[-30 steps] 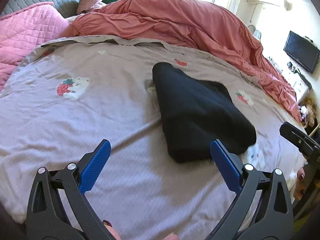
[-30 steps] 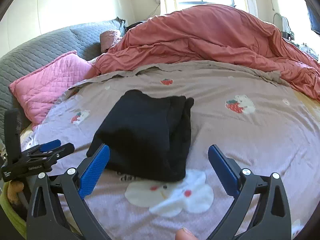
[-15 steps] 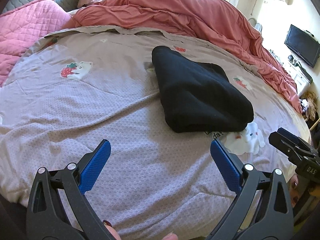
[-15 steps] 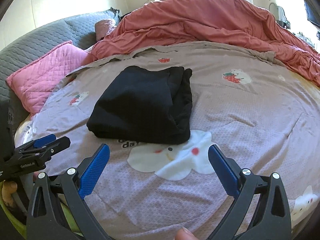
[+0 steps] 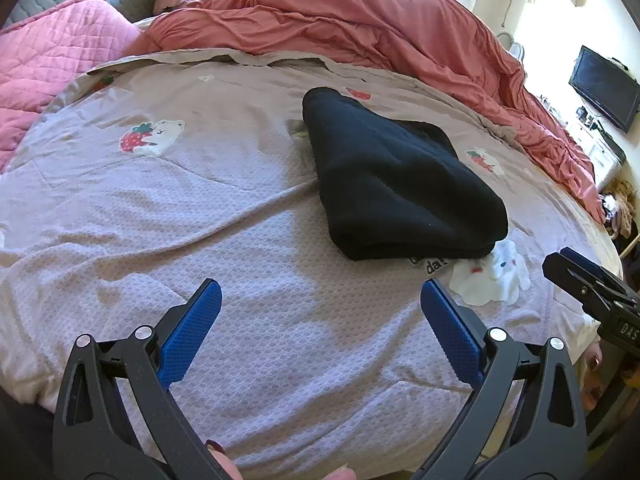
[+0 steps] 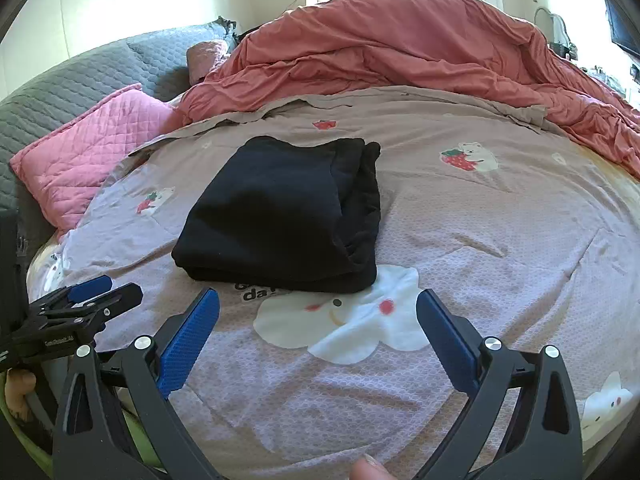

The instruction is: Fold small clothes

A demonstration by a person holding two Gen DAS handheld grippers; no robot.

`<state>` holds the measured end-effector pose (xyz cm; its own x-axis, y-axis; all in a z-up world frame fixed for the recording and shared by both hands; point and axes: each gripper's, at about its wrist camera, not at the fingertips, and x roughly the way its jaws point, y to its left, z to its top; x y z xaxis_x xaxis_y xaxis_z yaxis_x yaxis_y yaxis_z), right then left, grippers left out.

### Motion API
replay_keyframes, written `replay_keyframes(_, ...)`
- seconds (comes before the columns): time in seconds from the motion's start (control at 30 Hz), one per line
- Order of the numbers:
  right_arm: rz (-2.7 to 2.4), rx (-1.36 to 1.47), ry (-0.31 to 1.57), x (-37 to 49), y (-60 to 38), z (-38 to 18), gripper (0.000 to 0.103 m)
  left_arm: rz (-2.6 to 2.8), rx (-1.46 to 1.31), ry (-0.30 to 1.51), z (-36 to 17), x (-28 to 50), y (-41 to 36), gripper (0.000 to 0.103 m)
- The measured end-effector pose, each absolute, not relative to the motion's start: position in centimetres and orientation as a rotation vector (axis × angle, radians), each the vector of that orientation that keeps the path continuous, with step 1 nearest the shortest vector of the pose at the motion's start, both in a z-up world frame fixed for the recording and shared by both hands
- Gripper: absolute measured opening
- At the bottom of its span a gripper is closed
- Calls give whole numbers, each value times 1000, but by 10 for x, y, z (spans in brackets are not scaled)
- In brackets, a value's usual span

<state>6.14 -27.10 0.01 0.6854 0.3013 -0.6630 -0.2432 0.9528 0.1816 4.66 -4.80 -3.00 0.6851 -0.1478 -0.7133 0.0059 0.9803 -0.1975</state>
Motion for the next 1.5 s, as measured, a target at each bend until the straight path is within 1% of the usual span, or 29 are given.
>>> replay_keyframes(1.5,289,75,766,56,-275,-2,98,-44,-172,837,-32,47,-43,93)
